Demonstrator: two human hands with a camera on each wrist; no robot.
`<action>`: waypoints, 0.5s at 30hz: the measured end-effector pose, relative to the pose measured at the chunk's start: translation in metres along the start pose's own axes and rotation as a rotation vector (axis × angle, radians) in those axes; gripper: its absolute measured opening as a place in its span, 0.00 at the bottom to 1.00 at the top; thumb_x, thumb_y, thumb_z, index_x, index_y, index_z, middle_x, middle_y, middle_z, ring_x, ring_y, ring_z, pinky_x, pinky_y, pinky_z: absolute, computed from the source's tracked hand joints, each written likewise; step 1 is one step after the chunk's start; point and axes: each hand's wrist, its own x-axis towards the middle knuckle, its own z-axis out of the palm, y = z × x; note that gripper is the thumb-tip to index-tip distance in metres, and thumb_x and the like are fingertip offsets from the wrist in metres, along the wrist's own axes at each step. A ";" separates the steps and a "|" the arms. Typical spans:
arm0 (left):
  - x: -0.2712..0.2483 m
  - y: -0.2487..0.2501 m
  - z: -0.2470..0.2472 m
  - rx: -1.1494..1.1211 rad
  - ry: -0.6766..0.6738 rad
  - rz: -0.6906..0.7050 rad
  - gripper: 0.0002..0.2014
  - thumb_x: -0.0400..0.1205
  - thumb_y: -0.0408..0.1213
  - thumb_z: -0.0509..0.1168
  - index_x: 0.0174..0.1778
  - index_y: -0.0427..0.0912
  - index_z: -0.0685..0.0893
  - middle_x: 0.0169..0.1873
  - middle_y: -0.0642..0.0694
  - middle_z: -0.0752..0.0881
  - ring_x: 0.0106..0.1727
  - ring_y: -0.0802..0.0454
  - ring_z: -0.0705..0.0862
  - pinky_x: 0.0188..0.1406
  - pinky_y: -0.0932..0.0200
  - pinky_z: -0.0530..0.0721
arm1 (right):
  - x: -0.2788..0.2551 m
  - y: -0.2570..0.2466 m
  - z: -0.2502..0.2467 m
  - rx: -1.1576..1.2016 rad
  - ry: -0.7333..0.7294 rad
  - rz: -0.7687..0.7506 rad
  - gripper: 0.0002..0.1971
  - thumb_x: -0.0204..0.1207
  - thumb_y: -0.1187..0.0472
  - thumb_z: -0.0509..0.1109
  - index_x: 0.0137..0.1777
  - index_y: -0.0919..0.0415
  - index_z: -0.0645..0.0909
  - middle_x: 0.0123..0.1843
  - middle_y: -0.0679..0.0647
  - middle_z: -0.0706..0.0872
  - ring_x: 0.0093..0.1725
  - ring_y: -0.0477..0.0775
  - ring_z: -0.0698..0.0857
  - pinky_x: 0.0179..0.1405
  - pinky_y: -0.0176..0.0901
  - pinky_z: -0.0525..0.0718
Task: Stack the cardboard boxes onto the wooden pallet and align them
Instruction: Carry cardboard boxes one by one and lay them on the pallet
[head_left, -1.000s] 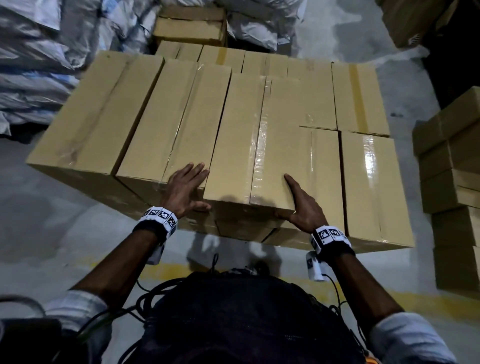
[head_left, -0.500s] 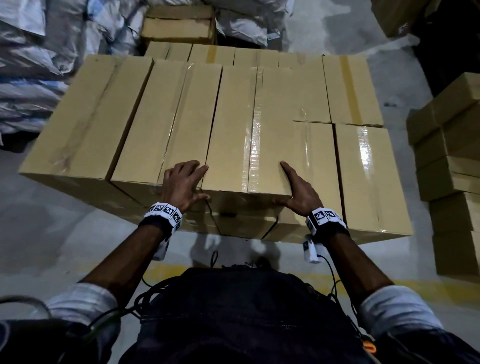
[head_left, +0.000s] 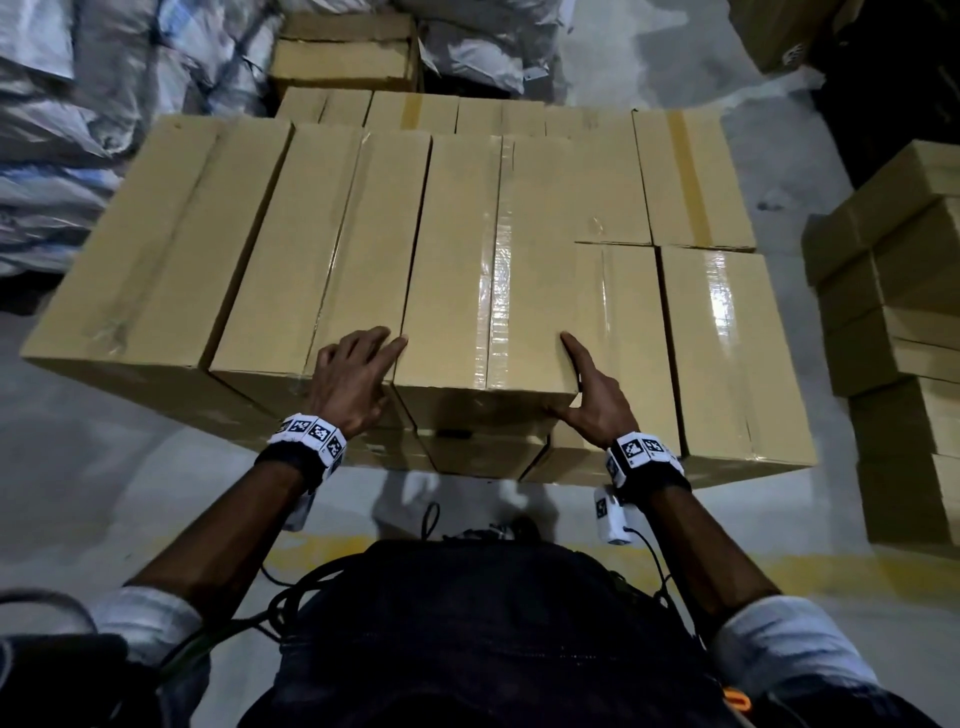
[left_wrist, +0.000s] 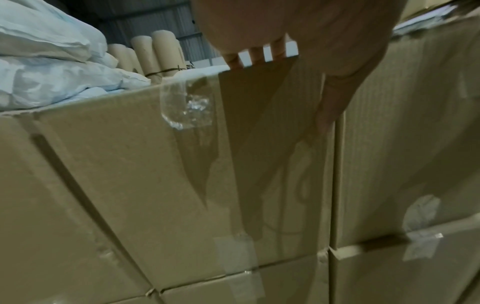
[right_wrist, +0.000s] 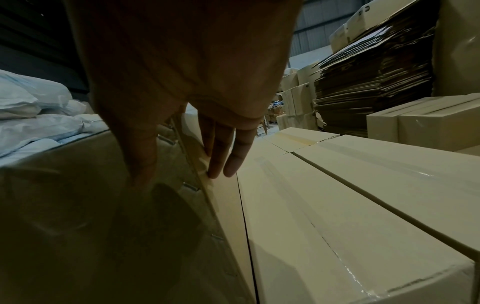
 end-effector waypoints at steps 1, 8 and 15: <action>0.000 0.002 0.000 -0.002 0.009 0.001 0.50 0.69 0.43 0.84 0.87 0.52 0.67 0.84 0.42 0.69 0.81 0.37 0.68 0.72 0.34 0.72 | -0.001 0.002 0.002 -0.007 -0.002 0.003 0.58 0.73 0.57 0.83 0.88 0.27 0.44 0.78 0.60 0.80 0.64 0.68 0.86 0.63 0.67 0.86; -0.002 0.006 0.004 -0.052 0.029 -0.014 0.49 0.70 0.46 0.84 0.87 0.51 0.68 0.84 0.41 0.69 0.81 0.37 0.68 0.72 0.34 0.71 | -0.004 0.008 0.009 -0.073 0.021 0.030 0.58 0.78 0.62 0.79 0.86 0.23 0.37 0.62 0.64 0.88 0.53 0.67 0.88 0.51 0.59 0.87; 0.003 0.015 0.002 -0.061 0.031 -0.014 0.33 0.75 0.48 0.81 0.76 0.47 0.81 0.83 0.39 0.70 0.83 0.37 0.66 0.73 0.34 0.70 | -0.006 0.020 0.000 -0.095 0.059 0.001 0.52 0.82 0.61 0.74 0.88 0.25 0.40 0.63 0.62 0.89 0.56 0.66 0.89 0.53 0.60 0.87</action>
